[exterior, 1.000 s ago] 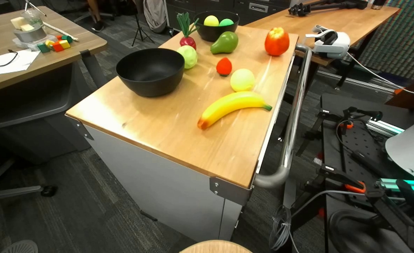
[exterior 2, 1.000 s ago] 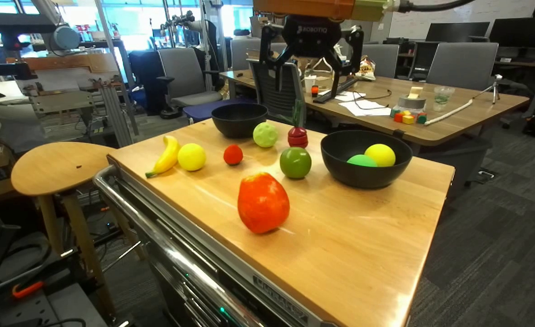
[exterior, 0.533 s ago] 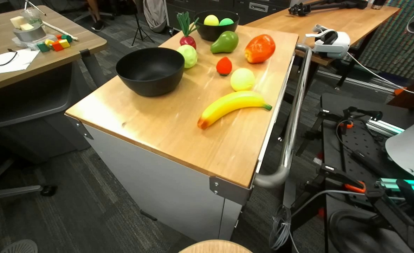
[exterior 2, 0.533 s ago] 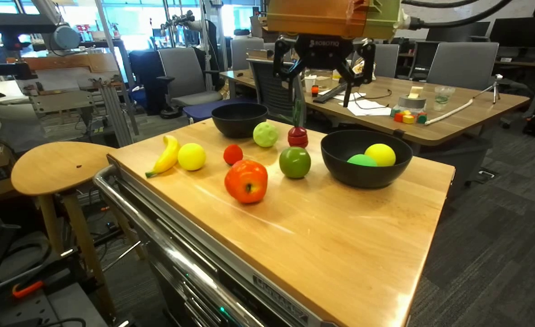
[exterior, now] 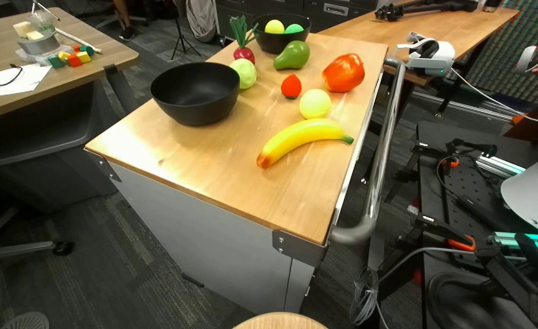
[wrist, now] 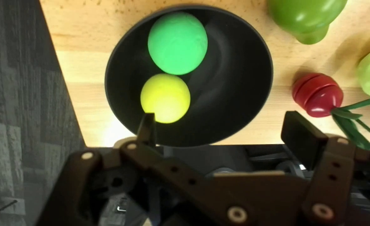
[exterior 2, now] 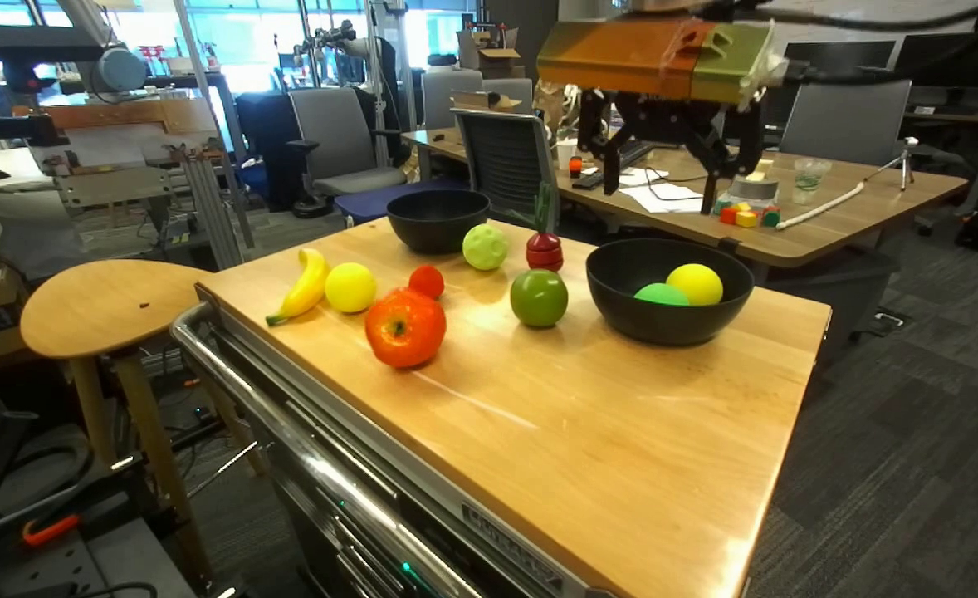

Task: Move the fruit and vegetable toys from the bowls to the counter

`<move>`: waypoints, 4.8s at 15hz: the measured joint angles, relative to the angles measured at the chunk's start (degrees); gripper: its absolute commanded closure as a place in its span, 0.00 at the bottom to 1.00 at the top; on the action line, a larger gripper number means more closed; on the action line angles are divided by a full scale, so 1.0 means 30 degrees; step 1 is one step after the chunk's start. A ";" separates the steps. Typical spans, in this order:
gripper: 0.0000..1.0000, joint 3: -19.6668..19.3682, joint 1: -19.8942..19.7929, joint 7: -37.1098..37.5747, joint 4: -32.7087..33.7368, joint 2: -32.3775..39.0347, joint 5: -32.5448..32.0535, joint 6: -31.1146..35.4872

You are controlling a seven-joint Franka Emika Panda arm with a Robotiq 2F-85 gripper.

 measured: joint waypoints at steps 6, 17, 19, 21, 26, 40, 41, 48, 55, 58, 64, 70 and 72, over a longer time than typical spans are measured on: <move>0.00 0.0186 -0.0111 0.2496 0.0152 0.1166 -0.0274 -0.0067; 0.27 0.0252 -0.0360 0.3514 0.0485 0.2964 -0.1088 0.1120; 0.44 0.0263 -0.0362 0.3635 0.0631 0.3306 -0.1436 0.1436; 0.58 0.0294 -0.0363 0.3715 0.0725 0.3541 -0.1649 0.1555; 0.77 0.0386 -0.0375 0.3746 0.0806 0.3637 -0.2020 0.1676; 0.77 0.1086 -0.1403 -0.5725 -0.3111 -0.4524 -0.1294 -0.4564; 0.77 0.0673 -0.1400 -0.6101 -0.3840 -0.4868 -0.1749 -0.4404; 0.77 -0.0801 -0.1339 -0.8433 -0.8143 -0.5255 -0.2315 0.0745; 0.00 -0.0828 -0.0986 -0.9742 -0.9648 -0.4840 -0.1919 0.3728; 0.00 -0.0819 -0.0895 -0.9453 -0.9635 -0.4210 -0.1917 0.4030; 0.00 -0.0582 -0.0185 -0.8845 -0.6628 -0.4468 -0.1113 0.2015; 0.00 -0.0471 0.0207 -0.4793 -0.1299 -0.2990 0.1763 0.1009; 0.00 -0.0461 0.0207 -0.4303 -0.0652 -0.2167 0.1875 0.1001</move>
